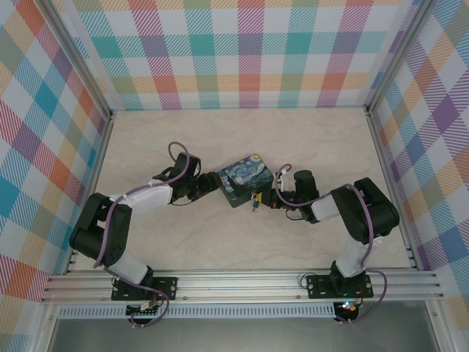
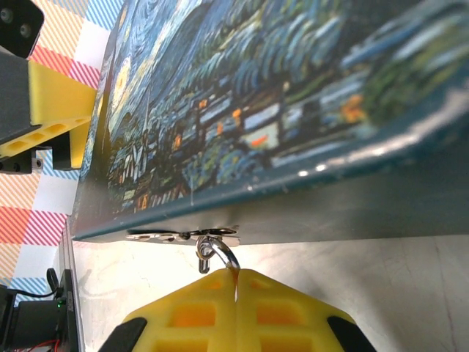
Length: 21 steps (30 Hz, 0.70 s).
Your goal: Unlock the padlock with the key
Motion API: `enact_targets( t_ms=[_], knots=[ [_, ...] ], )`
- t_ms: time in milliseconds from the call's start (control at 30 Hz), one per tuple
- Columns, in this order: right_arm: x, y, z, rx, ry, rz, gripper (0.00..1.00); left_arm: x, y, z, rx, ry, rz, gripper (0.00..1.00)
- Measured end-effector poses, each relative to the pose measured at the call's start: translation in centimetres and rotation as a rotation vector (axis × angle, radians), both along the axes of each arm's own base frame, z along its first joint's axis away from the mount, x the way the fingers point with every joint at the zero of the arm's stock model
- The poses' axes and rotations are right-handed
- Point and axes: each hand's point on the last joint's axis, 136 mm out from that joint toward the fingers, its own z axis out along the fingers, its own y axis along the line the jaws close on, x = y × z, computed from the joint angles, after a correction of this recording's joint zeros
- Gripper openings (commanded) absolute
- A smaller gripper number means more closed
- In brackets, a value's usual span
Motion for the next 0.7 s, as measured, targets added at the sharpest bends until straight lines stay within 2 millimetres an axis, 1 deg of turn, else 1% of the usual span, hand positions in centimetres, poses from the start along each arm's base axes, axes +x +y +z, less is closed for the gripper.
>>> enact_targets(
  t_ms=[167, 300, 467, 700],
  knots=[
    [0.4, -0.2, 0.3, 0.001, 0.004, -0.032, 0.0, -0.7, 0.3, -0.3, 0.006, 0.007, 0.001, 0.71],
    [0.4, -0.4, 0.2, 0.002, 0.02, -0.055, 0.0, -1.2, 0.5, -1.0, 0.017, 0.021, 0.0, 0.71],
    [0.6, -0.5, 0.5, 0.016, 0.03, -0.077, 0.0, -1.5, 0.6, -1.4, 0.027, 0.029, 0.002, 0.71],
    [0.9, -0.6, 1.2, 0.034, 0.04, -0.111, 0.0, -1.6, 0.5, -1.5, 0.028, 0.03, -0.001, 0.71]
  ],
)
